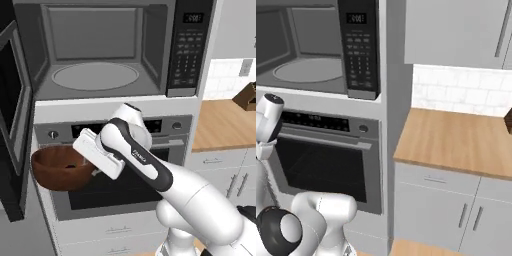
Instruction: Pick the eggplant from the sink and place it in the bowl. Then pick the bowl and place it in the microwave. Then close the microwave door and press the start button.
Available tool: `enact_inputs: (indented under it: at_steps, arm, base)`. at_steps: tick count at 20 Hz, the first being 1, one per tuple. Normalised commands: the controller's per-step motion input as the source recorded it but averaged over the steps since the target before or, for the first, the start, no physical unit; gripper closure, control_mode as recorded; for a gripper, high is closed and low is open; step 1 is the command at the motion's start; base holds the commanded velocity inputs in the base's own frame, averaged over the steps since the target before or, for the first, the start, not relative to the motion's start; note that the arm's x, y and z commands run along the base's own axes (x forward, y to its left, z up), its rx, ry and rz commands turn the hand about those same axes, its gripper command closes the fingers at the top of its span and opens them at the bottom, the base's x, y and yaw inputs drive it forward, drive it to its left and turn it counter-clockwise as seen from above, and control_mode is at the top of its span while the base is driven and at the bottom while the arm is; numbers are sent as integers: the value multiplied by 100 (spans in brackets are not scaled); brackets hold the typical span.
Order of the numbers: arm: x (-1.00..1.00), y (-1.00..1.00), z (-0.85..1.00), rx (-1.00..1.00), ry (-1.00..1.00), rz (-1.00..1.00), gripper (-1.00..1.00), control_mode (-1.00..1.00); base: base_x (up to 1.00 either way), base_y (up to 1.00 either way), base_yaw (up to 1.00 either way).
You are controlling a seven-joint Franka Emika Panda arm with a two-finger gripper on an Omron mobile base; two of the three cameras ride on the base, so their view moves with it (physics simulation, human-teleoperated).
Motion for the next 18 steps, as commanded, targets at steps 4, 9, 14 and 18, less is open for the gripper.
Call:
enact_inputs:
  at_steps: [4,9,14,18]
  arm:
    - [0,0,0,0,0,0,100,100]
    - [0,0,0,0,0,0,100,100]
    - [0,0,0,0,0,0,100,100]
    - [0,0,0,0,0,0,100,100]
  base:
    - [-8,56,-32]
    - [6,47,-24]
    - [1,1,-9]
    - [-3,0,-4]
